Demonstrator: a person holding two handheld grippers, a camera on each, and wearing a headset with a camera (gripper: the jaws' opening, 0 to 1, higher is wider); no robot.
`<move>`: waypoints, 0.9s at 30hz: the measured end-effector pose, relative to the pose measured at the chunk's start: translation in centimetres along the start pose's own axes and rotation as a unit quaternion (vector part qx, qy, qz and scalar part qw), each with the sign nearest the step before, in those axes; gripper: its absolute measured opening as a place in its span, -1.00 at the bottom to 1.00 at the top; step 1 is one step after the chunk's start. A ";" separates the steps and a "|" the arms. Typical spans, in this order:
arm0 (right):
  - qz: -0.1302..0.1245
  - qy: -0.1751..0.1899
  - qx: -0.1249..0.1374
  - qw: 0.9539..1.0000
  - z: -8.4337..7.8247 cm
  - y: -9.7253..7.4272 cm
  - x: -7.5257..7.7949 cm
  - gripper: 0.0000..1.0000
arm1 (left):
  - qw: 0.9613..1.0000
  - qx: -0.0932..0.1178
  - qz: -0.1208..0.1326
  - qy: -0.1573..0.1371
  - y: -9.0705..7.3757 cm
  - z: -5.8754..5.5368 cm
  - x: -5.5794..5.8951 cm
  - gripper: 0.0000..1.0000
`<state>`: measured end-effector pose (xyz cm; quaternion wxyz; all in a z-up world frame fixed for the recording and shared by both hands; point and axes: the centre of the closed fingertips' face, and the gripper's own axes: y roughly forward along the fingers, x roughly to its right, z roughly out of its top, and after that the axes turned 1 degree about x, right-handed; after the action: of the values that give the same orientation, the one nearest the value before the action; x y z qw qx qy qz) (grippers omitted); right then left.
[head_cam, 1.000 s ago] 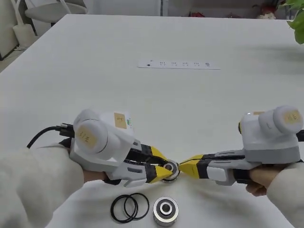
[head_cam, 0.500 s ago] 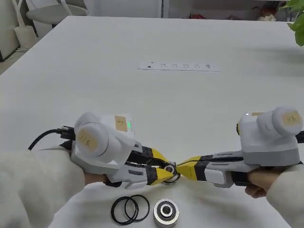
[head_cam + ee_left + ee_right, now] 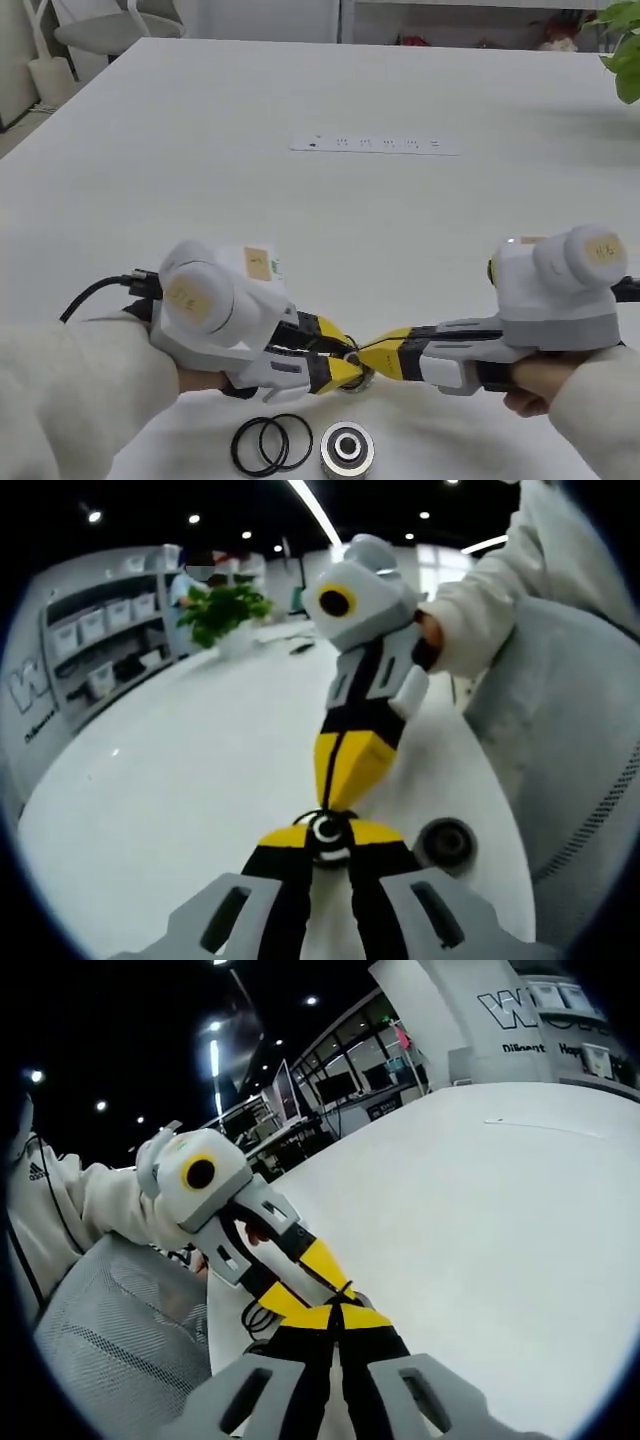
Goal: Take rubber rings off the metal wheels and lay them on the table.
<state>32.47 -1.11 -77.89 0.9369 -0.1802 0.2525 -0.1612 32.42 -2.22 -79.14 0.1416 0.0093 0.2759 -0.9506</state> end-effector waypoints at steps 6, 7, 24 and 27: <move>-0.003 0.002 0.003 1.000 0.4 -0.4 0.0 -1.00 | 1.000 -0.001 -0.019 0.003 -0.5 0.5 0.7 -0.70; -0.003 0.001 0.005 1.000 0.5 -0.5 0.0 -1.00 | 1.000 -0.001 -0.021 0.005 -0.7 0.5 0.9 -0.66; 0.000 -0.004 0.018 1.000 1.9 -1.6 -0.7 -1.00 | 1.000 0.021 -0.015 0.010 -5.8 2.2 2.2 -0.23; 0.006 -0.008 0.017 1.000 2.2 -1.5 -1.2 -1.00 | 1.000 0.028 -0.003 0.006 -6.5 2.6 1.9 -0.18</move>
<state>32.33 -1.37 -75.02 0.9427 -0.1639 0.2434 -0.1588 28.97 1.16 -73.68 0.1367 0.0184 0.2497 -0.9584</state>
